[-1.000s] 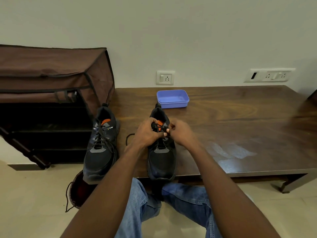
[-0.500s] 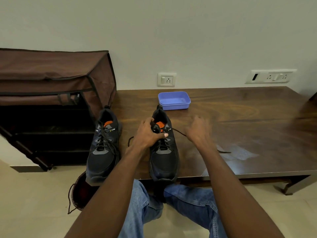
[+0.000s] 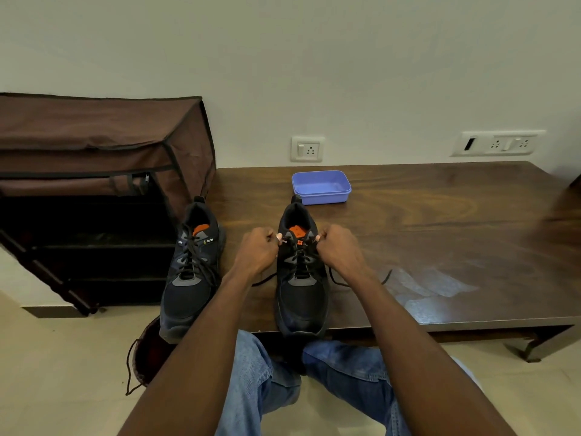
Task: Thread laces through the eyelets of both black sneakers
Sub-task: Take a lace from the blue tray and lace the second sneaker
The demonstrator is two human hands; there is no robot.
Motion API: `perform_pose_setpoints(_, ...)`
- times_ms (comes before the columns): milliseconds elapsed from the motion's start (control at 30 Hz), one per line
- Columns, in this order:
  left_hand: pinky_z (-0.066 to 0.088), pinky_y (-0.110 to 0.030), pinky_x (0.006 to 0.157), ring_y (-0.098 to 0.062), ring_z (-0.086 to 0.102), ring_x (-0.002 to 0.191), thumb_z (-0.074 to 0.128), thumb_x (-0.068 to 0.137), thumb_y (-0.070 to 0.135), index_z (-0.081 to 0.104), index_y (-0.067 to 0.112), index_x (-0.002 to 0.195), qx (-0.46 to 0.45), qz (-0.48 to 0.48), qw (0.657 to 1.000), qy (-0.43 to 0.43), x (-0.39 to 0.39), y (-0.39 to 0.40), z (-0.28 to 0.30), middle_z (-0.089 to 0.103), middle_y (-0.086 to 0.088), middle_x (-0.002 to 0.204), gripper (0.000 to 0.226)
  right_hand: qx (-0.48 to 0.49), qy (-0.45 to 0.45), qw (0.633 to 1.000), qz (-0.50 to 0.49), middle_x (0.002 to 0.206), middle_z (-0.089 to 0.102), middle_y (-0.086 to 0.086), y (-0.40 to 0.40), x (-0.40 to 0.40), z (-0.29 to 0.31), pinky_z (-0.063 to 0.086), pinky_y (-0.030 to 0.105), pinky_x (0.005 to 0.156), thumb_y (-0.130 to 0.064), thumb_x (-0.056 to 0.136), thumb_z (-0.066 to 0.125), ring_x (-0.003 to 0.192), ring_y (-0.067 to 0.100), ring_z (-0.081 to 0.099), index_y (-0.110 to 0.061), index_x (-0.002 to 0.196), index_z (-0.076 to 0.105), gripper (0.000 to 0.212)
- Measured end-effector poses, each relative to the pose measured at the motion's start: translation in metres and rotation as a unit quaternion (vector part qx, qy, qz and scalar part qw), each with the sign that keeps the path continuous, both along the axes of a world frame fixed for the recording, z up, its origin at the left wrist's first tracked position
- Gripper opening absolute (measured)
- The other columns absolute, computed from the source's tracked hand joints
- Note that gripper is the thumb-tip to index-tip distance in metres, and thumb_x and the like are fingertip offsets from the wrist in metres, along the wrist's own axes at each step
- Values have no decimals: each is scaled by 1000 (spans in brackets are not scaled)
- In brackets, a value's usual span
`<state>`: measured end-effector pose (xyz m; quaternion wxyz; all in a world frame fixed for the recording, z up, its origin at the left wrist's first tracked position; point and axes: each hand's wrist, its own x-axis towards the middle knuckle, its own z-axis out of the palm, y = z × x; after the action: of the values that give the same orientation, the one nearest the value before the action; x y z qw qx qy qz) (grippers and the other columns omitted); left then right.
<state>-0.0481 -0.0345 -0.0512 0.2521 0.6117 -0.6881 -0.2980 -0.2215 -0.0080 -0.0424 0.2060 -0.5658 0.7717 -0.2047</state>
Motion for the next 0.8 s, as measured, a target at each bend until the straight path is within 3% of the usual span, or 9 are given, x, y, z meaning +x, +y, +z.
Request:
perform_pose_setpoints(100, 55, -47, 70, -31, 65, 73, 51, 95, 23, 62, 10, 73, -15, 25, 999, -22, 2, -1, 0, 69, -7, 71, 28, -3, 50, 999, -5, 79, 65, 5, 2, 2, 2, 57, 42, 73, -12, 91, 53, 75, 23, 64, -12, 84, 62, 11)
perform_pose_setpoints(200, 55, -46, 68, -33, 66, 74, 52, 93, 20, 66, 11, 74, -2, 49, 999, -15, 4, -1, 1, 70, -8, 73, 26, 15, 33, 999, -13, 79, 66, 7, 2, 5, 1, 56, 42, 73, -13, 91, 51, 76, 25, 65, -10, 83, 64, 15)
perform_pose_setpoints(300, 51, -38, 60, -25, 63, 67, 60, 94, 24, 66, 9, 72, -10, 56, 998, 29, 7, -3, 0, 66, -3, 67, 28, 22, -108, 992, -56, 80, 67, 11, 0, 4, 1, 56, 41, 71, -13, 92, 51, 73, 22, 63, -7, 85, 66, 18)
perform_pose_setpoints(400, 43, -21, 63, -7, 60, 69, 70, 90, 17, 64, 9, 63, -52, -16, 989, 138, 4, 4, 10, 66, 5, 74, 29, 24, -296, 952, -69, 70, 60, 10, 8, 1, 17, 49, 31, 60, -9, 96, 54, 60, 16, 54, -8, 80, 60, 17)
perform_pose_setpoints(500, 47, -21, 68, -15, 63, 72, 69, 91, 10, 66, 0, 62, -69, -123, 968, 207, -4, 14, 16, 70, -11, 77, 30, 18, -382, 924, -23, 64, 56, 2, 20, -4, 32, 45, 27, 57, -15, 94, 60, 54, 12, 48, -11, 83, 62, 13)
perform_pose_setpoints(600, 49, -24, 64, -19, 63, 66, 57, 96, 24, 71, -5, 75, -17, -156, 960, 231, -12, 19, 18, 70, -13, 73, 38, -10, -437, 899, 9, 62, 57, -1, 24, -6, 39, 43, 26, 57, -17, 99, 56, 49, 9, 46, -6, 92, 66, 16)
perform_pose_setpoints(667, 52, -21, 69, -12, 65, 72, 54, 94, 18, 73, -1, 81, -18, -160, 965, 207, -15, 20, 19, 70, -8, 77, 30, -25, -433, 901, 16, 62, 60, -2, 26, -7, 43, 42, 25, 56, -15, 101, 51, 49, 7, 49, -2, 96, 68, 21)
perform_pose_setpoints(733, 48, -9, 66, 4, 62, 73, 55, 94, 4, 73, 6, 92, -45, -161, 978, 123, -16, 20, 20, 68, 1, 83, 18, -38, -399, 916, 30, 66, 63, -1, 28, -7, 44, 41, 24, 55, -14, 102, 51, 51, 8, 50, -2, 99, 70, 23)
perform_pose_setpoints(800, 45, -7, 64, 6, 61, 78, 57, 95, 4, 68, 15, 103, -76, -164, 981, 69, -17, 19, 19, 67, 6, 89, 18, -45, -364, 929, 50, 70, 67, 0, 30, -5, 45, 40, 22, 54, -14, 101, 53, 54, 9, 51, -4, 100, 72, 21)
